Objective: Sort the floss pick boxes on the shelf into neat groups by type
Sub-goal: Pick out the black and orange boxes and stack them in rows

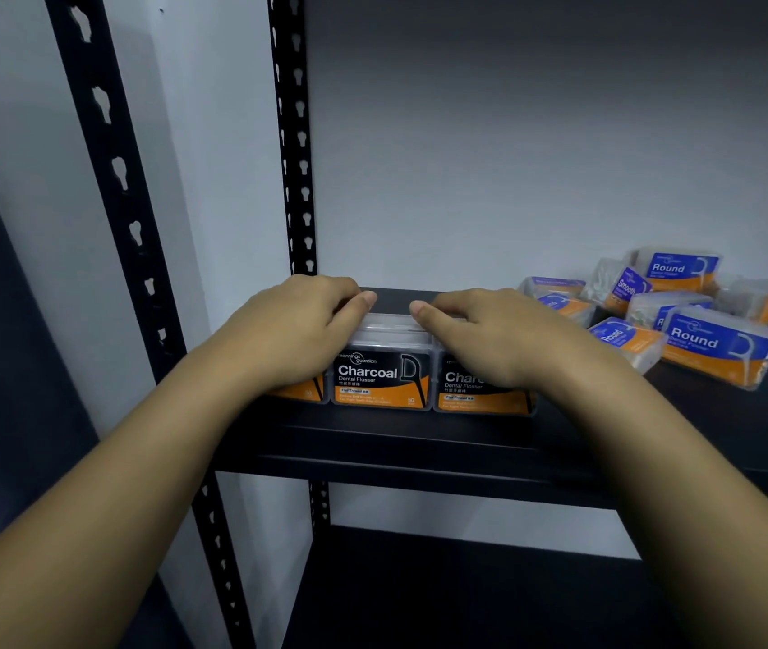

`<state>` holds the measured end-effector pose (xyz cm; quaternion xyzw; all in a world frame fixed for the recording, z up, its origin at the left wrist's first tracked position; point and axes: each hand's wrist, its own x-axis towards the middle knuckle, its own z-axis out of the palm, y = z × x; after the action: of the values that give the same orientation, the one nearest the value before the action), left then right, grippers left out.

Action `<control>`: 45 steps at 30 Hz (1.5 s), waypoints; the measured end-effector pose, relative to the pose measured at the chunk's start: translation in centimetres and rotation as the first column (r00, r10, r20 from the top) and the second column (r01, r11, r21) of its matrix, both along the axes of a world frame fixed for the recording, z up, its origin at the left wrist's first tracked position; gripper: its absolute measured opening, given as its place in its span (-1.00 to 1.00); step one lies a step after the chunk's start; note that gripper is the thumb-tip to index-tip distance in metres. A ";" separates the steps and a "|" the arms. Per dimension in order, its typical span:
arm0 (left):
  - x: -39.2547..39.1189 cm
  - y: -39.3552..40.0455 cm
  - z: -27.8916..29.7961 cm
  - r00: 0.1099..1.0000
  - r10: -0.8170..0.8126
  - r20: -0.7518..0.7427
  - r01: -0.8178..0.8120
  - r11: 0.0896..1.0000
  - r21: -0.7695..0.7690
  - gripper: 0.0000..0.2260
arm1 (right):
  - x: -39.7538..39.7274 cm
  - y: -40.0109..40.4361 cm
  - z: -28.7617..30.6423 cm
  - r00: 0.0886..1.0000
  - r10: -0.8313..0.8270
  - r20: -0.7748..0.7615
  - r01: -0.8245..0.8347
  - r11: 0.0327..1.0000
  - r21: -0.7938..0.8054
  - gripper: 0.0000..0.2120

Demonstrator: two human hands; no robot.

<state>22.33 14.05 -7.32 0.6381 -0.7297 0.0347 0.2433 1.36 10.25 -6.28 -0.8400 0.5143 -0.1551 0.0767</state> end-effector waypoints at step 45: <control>1.9 2.2 0.7 0.999 0.017 -0.033 -0.015 0.998 0.064 -0.66 | 2.1 2.4 -0.6 0.999 -0.017 0.032 0.019 0.997 -0.075 -0.56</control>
<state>24.20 16.21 -6.62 0.6518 -0.7212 0.0028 0.2346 3.50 12.66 -6.91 -0.8350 0.5144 -0.1883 0.0515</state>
